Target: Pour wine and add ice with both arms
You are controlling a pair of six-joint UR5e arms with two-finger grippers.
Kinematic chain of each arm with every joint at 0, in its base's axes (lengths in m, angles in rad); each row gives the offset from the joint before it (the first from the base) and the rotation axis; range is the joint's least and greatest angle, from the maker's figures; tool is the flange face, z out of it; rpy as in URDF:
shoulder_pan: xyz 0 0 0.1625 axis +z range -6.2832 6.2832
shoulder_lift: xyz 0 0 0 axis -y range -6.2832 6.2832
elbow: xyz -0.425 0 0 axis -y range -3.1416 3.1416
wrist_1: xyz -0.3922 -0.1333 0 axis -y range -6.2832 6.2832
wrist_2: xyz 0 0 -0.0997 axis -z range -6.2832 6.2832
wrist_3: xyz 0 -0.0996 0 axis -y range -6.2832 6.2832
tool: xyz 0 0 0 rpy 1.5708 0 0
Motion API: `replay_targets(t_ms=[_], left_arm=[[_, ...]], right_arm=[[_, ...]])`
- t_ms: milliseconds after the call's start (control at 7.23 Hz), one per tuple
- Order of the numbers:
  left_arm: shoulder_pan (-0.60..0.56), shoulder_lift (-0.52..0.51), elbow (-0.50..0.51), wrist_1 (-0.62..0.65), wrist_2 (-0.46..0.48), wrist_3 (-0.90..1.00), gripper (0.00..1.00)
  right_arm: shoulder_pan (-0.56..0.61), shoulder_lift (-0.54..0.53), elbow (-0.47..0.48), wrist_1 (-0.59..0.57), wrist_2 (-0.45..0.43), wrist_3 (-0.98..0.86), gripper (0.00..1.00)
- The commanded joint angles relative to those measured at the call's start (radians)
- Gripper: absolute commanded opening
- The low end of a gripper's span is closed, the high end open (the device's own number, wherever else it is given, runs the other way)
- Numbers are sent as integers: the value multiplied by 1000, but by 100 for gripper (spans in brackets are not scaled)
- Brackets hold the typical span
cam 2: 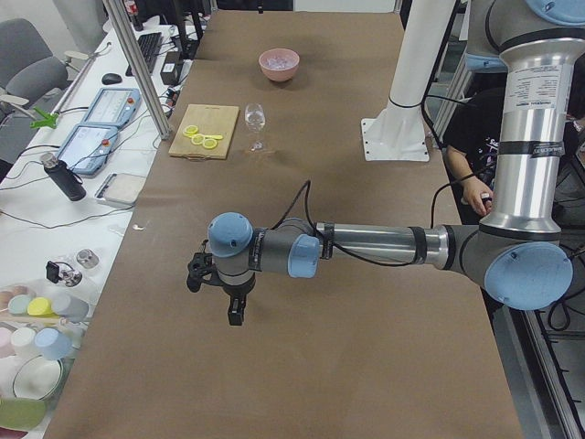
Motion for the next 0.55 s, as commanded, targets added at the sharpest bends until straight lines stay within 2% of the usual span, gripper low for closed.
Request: replay_targets(t_ms=[0, 277, 415], left_arm=[[0, 2, -6, -1, 7, -1, 98], [-1, 40, -41, -23, 15, -12, 98], [-1, 70, -49, -80, 15, -56, 98]], right_arm=[[11, -5, -15, 0, -5, -15, 100], [11, -20, -9, 6, 0, -18, 99], [2, -23, 76, -14, 2, 4, 97]])
